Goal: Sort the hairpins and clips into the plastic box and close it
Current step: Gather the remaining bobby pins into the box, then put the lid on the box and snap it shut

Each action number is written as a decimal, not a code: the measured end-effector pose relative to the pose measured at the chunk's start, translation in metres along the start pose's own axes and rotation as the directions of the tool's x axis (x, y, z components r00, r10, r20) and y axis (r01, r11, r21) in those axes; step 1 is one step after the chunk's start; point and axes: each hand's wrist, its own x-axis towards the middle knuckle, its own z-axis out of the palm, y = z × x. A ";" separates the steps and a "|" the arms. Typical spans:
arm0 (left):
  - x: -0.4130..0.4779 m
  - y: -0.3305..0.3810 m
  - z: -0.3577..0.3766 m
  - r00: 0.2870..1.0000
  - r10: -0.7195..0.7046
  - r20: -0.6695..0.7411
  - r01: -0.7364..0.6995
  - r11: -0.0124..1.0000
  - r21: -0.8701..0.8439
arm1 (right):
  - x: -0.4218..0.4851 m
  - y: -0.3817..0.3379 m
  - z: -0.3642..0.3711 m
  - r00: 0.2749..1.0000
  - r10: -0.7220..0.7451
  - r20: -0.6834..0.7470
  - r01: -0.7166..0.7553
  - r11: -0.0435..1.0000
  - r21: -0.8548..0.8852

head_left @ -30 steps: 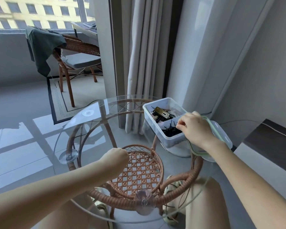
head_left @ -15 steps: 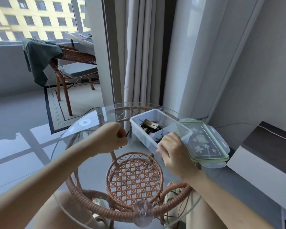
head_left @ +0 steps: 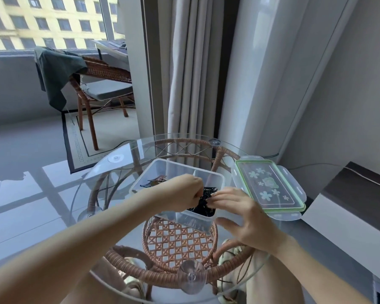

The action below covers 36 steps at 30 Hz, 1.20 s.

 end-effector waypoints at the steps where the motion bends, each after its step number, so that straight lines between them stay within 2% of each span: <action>1: 0.007 0.003 0.002 1.000 0.013 0.019 -0.014 0.999 0.034 | -0.003 0.003 -0.006 0.996 0.064 -0.057 -0.062 0.998 0.025; 2: 0.013 0.004 0.004 0.999 0.023 0.030 -0.025 0.998 0.054 | -0.005 0.007 -0.011 0.983 0.130 -0.128 -0.130 0.991 0.009; 4: 0.023 0.004 0.005 0.999 0.039 0.027 -0.040 0.997 0.059 | -0.011 0.022 -0.021 0.934 0.268 -0.235 -0.307 0.940 -0.149; 5: 0.026 0.003 0.004 0.999 0.046 0.009 -0.046 0.998 0.049 | -0.014 0.031 -0.024 0.903 0.366 -0.225 -0.416 0.875 -0.246; 7: 0.027 -0.003 0.002 0.995 0.060 -0.085 -0.061 0.998 -0.005 | -0.023 0.049 -0.026 0.801 0.588 -0.113 -0.573 0.697 -0.431; 9: 0.023 -0.016 0.001 0.967 0.037 -0.250 -0.053 0.997 -0.056 | -0.030 0.063 -0.023 0.687 0.727 -0.011 -0.609 0.567 -0.555; 11: 0.018 -0.036 0.005 0.915 -0.051 -0.401 0.038 0.999 -0.038 | -0.032 0.073 -0.018 0.641 0.767 0.005 -0.619 0.520 -0.589; 13: 0.010 -0.058 0.011 0.870 -0.225 -0.439 0.245 0.969 -0.011 | -0.027 0.075 -0.015 0.667 0.745 -0.029 -0.585 0.499 -0.639; 15: 0.001 -0.074 0.016 0.822 -0.411 -0.395 0.418 0.906 -0.072 | -0.021 0.075 -0.012 0.706 0.708 -0.023 -0.465 0.439 -0.768; 18: -0.012 -0.089 0.022 0.763 -0.542 -0.353 0.469 0.839 -0.275 | -0.015 0.063 -0.012 0.778 0.628 0.025 -0.273 0.373 -0.887; 20: -0.020 -0.093 0.023 0.753 -0.551 -0.361 0.459 0.832 -0.312 | -0.010 0.052 -0.021 0.818 0.572 -0.061 -0.306 0.342 -0.889; 21: -0.025 -0.093 0.023 0.749 -0.558 -0.357 0.463 0.826 -0.321 | -0.007 0.050 -0.028 0.849 0.507 -0.150 -0.382 0.391 -0.837; 23: -0.033 -0.094 0.021 0.749 -0.581 -0.319 0.480 0.807 -0.343 | 0.000 0.045 -0.043 0.874 0.358 -0.330 -0.486 0.598 -0.638; 26: -0.043 -0.096 0.016 0.783 -0.607 -0.137 0.500 0.745 -0.442 | 0.016 0.031 -0.064 0.811 0.163 -0.562 -0.477 0.740 -0.474; 28: -0.052 -0.094 0.013 0.801 -0.598 -0.007 0.517 0.698 -0.496 | 0.028 0.022 -0.074 0.750 0.174 -0.639 -0.453 0.839 -0.303; 29: -0.056 -0.093 0.010 0.804 -0.595 0.002 0.517 0.697 -0.497 | 0.035 0.020 -0.077 0.726 0.203 -0.657 -0.406 0.897 -0.172; 30: -0.058 -0.094 0.007 0.804 -0.592 -0.057 0.497 0.721 -0.482 | 0.043 0.020 -0.080 0.702 0.273 -0.658 -0.345 0.938 0.022; 31: -0.061 -0.093 0.004 0.791 -0.589 -0.166 0.458 0.749 -0.479 | 0.052 0.018 -0.080 0.674 0.376 -0.636 -0.283 0.926 0.249; 32: -0.063 -0.092 -0.001 0.765 -0.585 -0.271 0.387 0.753 -0.532 | 0.062 0.018 -0.078 0.643 0.492 -0.587 -0.240 0.857 0.456; 33: -0.066 -0.091 -0.007 0.739 -0.591 -0.322 0.274 0.701 -0.658 | 0.070 0.019 -0.074 0.617 0.605 -0.503 -0.226 0.749 0.623; 34: -0.069 -0.090 -0.013 0.731 -0.607 -0.313 0.140 0.582 -0.801 | 0.078 0.021 -0.069 0.604 0.700 -0.381 -0.250 0.620 0.744; 35: -0.071 -0.089 -0.018 0.748 -0.610 -0.261 0.016 0.410 -0.912 | 0.084 0.024 -0.063 0.599 0.765 -0.237 -0.306 0.493 0.814; 36: -0.073 -0.089 -0.021 0.771 -0.601 -0.209 -0.064 0.254 -0.965 | 0.088 0.027 -0.057 0.596 0.797 -0.097 -0.391 0.393 0.832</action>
